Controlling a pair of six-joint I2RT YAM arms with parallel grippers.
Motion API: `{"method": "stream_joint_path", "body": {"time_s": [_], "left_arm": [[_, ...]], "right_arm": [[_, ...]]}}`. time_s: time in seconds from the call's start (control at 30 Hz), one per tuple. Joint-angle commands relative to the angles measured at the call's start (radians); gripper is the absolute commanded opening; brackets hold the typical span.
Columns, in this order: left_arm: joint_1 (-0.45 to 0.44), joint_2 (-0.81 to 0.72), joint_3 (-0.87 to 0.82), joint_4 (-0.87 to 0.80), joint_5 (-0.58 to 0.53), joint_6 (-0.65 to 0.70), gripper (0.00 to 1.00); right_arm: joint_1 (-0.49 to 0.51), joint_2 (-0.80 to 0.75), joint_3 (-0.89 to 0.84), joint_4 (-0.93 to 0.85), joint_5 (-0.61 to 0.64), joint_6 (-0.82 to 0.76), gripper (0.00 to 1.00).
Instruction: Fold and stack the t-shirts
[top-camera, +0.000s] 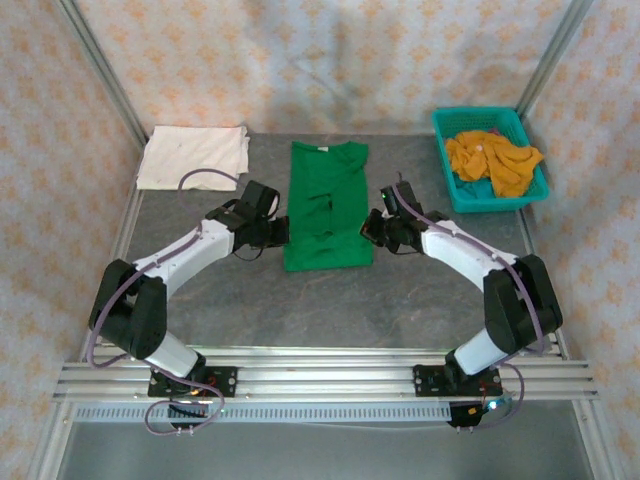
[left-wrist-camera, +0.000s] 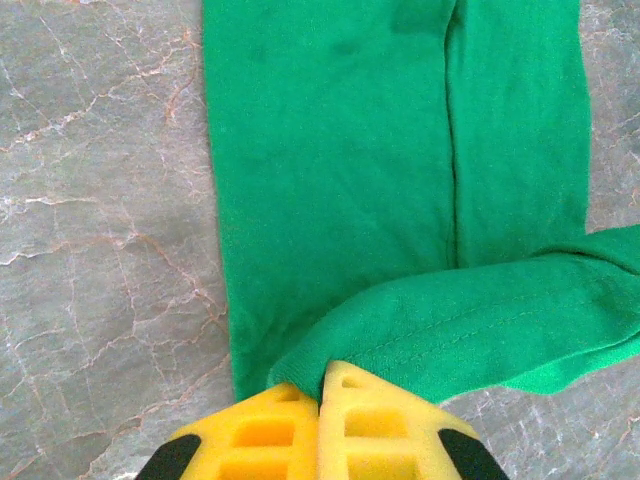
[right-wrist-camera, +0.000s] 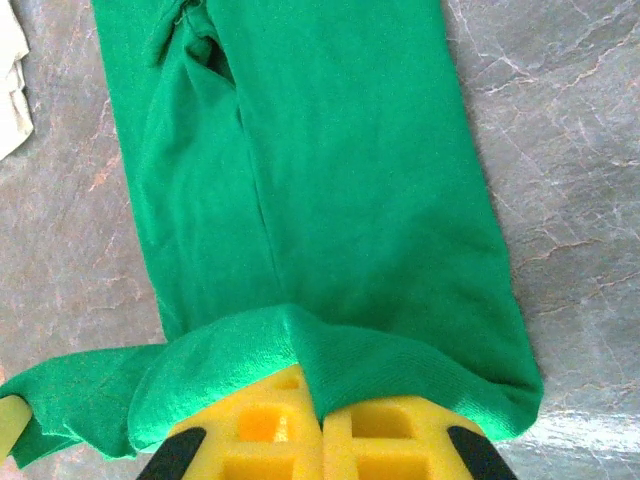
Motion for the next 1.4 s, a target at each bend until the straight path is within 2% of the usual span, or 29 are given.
{"method": "stream_joint_path", "body": {"time_s": [0.0, 0.3, 0.57, 0.77, 1.37], "left_arm": [[0.011, 0.009, 0.032, 0.034, -0.029, 0.024, 0.0], [0.011, 0.094, 0.155, -0.012, -0.044, 0.043, 0.0], [0.023, 0.142, 0.202, -0.02, -0.085, 0.071, 0.0], [0.04, 0.204, 0.259, -0.018, -0.076, 0.094, 0.0], [0.069, 0.453, 0.506, -0.089, -0.099, 0.166, 0.0]], "right_arm": [[-0.007, 0.008, 0.038, 0.035, 0.032, -0.011, 0.0], [-0.033, 0.044, 0.09, 0.033, 0.029, -0.032, 0.0], [-0.047, 0.127, 0.147, 0.046, 0.025, -0.026, 0.0], [-0.05, 0.197, 0.182, 0.066, 0.024, -0.005, 0.0], [-0.085, 0.346, 0.353, 0.021, 0.06, 0.009, 0.0]]}}
